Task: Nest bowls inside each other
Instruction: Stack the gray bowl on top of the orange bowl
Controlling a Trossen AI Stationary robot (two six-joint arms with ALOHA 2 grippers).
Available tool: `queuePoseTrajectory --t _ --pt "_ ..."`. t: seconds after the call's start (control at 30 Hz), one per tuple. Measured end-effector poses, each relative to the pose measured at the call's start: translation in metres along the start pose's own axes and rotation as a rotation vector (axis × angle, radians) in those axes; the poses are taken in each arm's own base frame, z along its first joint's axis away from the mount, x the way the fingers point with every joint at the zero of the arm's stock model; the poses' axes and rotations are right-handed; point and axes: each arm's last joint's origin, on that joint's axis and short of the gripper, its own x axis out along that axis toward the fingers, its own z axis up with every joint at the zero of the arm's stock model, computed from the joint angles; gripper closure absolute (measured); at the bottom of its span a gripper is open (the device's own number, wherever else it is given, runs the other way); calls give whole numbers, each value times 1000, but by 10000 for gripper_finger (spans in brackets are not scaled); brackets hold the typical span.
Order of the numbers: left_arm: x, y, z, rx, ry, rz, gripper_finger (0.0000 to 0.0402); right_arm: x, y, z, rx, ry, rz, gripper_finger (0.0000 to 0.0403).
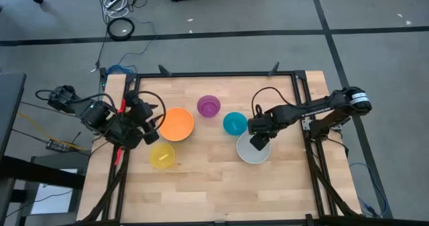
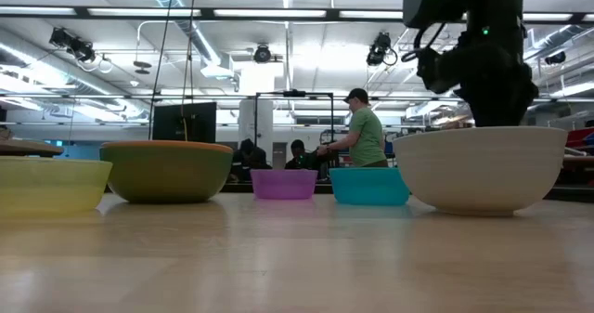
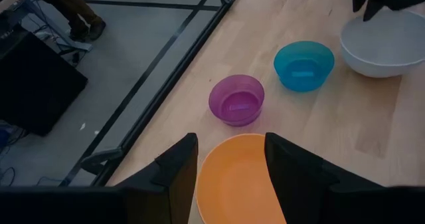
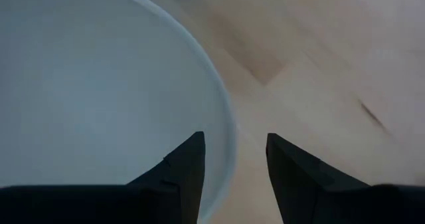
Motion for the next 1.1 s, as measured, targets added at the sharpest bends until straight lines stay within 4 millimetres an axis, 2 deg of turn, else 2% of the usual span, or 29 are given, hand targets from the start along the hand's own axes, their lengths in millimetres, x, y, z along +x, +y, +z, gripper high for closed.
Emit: queuePoseTrajectory --t 0.2,0.3,0.4,0.5,0.53,0.6,0.7,0.83,0.97,1.1 --pt "0 0 1 -6 -10 5 218 32 2 0 5 -19 24 255" --pt "0 0 1 -6 -11 7 218 41 4 1 2 -39 10 263" --pt "0 0 1 -7 -12 6 218 44 4 2 -11 -47 -13 292" --pt "0 0 1 -7 -11 7 218 44 4 1 -25 -46 -14 347" --pt "0 0 1 -7 -11 6 218 42 4 2 -35 -50 1 371" --pt "0 0 1 -7 -11 7 218 35 4 2 -44 -68 29 391" --pt "0 0 1 -6 -11 7 218 26 0 0 -37 -67 54 395" --pt "0 0 1 -7 -13 9 218 -7 6 6 -34 -155 181 400" --pt "0 0 2 -14 -41 35 218 -36 27 25 -76 -336 318 401" --pt "0 0 4 -27 -80 66 218 -42 57 59 -163 -503 394 402"
